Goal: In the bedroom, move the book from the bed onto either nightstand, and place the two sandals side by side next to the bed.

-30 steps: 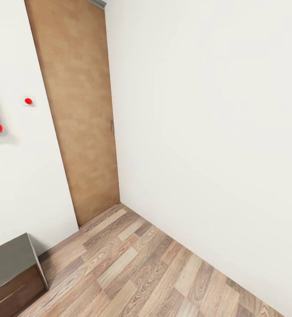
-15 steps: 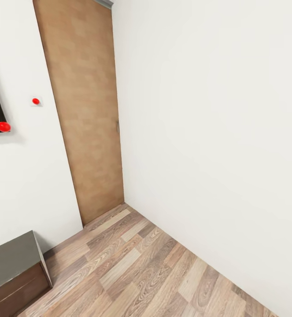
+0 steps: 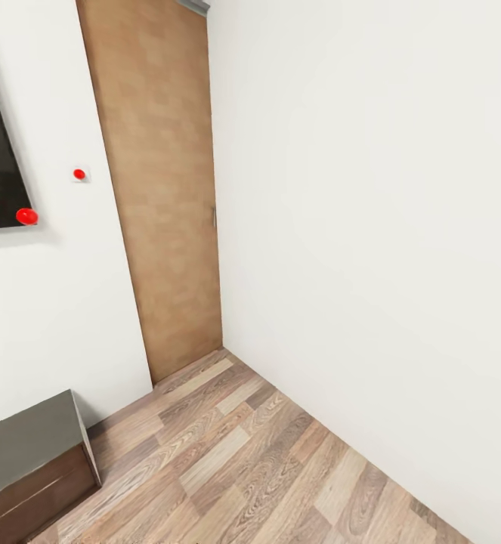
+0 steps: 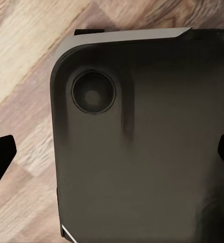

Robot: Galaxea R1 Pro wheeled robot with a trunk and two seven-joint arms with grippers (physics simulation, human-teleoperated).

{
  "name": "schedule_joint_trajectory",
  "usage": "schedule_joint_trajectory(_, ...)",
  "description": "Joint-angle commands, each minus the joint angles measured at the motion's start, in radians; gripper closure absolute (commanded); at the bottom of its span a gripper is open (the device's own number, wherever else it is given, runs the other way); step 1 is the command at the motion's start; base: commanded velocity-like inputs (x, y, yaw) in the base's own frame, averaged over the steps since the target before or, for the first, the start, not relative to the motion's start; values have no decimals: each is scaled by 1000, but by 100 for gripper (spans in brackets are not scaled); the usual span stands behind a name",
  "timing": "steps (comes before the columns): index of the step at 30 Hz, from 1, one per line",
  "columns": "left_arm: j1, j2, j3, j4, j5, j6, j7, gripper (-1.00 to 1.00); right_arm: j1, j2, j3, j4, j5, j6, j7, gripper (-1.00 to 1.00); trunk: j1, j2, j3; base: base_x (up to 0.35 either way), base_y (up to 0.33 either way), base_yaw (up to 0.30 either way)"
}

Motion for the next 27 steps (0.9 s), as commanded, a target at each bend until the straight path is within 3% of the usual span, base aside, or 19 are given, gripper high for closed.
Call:
schedule_joint_trajectory(1, 0, 0, 0, 1, 0, -4, -1, -100, 0, 0, 1, 0, -1, 0, -1, -100, 0, 0, -1, 6, -1, 214)
schedule_joint_trajectory(13, -1, 0, 0, 1, 0, -4, -1, -100, 0, 0, 1, -1, -4, 0, -1, -100, 0, 0, -1, 2, 0, 201)
schedule_joint_trajectory(27, -1, 0, 0, 1, 0, -4, -1, -100, 0, 0, 1, 0, -2, 0, 0, -100, 0, 0, -1, 6, -7, 43)
